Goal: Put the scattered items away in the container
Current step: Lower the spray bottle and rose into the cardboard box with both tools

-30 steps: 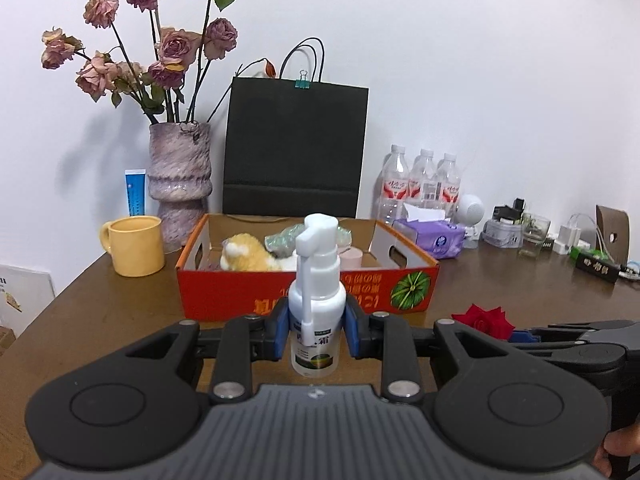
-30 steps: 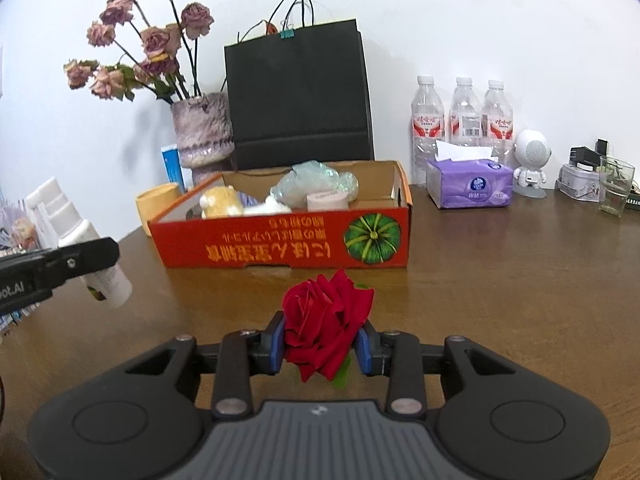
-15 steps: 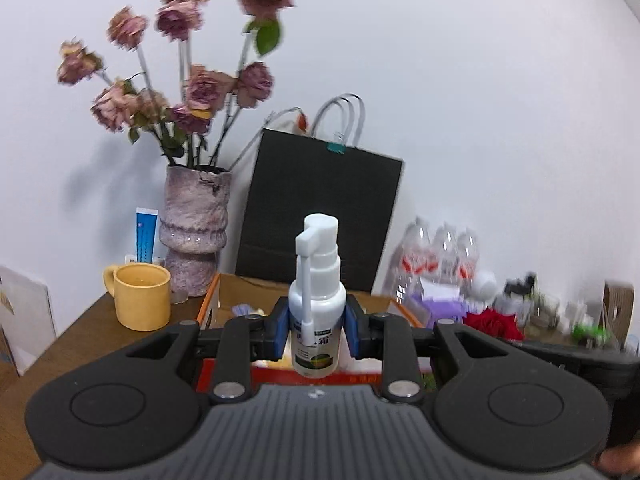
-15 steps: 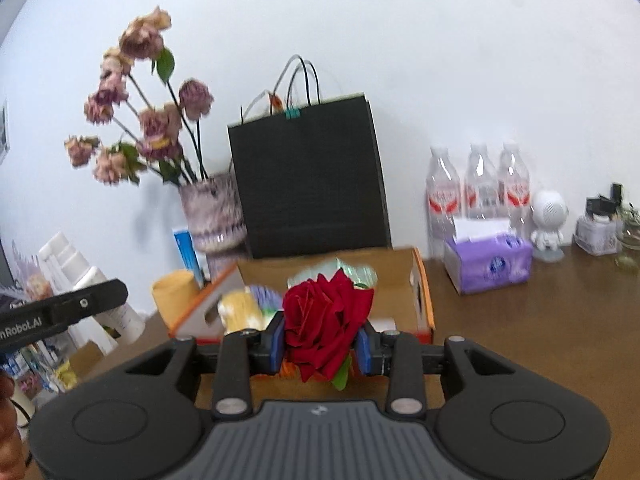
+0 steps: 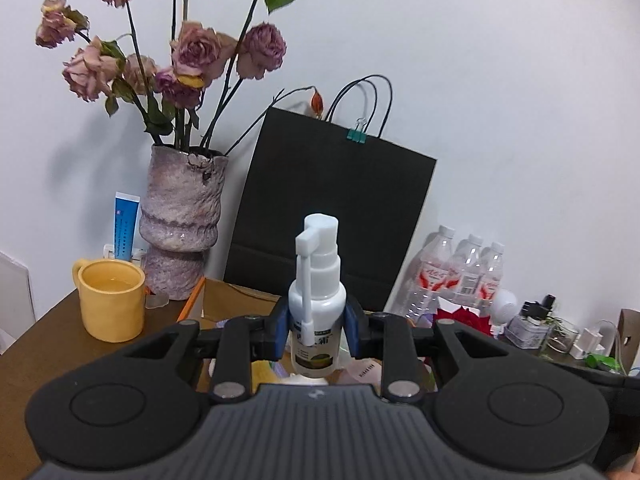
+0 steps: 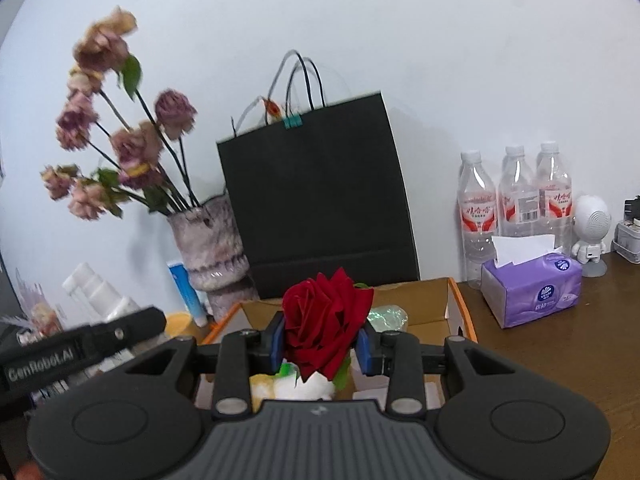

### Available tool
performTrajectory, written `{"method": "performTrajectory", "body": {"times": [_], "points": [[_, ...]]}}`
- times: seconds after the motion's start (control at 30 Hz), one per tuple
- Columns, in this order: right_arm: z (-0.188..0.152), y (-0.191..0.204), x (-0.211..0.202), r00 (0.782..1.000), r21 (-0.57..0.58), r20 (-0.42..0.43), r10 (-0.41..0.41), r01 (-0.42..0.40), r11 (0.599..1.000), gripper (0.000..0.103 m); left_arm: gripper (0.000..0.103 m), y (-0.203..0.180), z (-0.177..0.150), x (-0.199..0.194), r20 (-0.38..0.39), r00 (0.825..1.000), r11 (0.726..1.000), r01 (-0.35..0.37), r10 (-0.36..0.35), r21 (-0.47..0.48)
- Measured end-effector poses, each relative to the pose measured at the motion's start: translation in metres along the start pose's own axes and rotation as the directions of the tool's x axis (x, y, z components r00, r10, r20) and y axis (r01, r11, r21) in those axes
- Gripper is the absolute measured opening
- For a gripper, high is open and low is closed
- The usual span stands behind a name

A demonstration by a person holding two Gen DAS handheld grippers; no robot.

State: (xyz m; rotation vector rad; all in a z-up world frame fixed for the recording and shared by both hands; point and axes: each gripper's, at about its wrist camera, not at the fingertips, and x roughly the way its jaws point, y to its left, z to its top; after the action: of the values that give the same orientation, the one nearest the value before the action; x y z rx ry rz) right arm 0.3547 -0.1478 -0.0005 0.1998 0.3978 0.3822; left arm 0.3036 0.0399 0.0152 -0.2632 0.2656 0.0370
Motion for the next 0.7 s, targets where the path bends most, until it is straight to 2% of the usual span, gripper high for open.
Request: {"method": "performTrajectory", "body": {"times": [0.3, 0.43, 0.7], "points": [[-0.001, -0.022, 0.057, 0.996, -0.001, -0.077, -0.048, 0.048, 0.999, 0.033, 0.028, 0.004, -0.006, 0.061, -0.082, 0.996, 0.998, -0.037, 0.041, 0.048], [-0.006, -0.03, 0.083, 0.989, -0.033, -0.108, -0.1, 0.097, 0.995, 0.033, 0.028, 0.003, -0.01, 0.084, -0.102, 0.993, 0.995, -0.057, 0.065, 0.082], [-0.01, -0.052, 0.121, 0.974, -0.042, -0.184, -0.135, 0.129, 0.991, 0.033, 0.028, 0.006, -0.02, 0.129, -0.18, 0.978, 0.989, -0.086, 0.107, 0.122]]}}
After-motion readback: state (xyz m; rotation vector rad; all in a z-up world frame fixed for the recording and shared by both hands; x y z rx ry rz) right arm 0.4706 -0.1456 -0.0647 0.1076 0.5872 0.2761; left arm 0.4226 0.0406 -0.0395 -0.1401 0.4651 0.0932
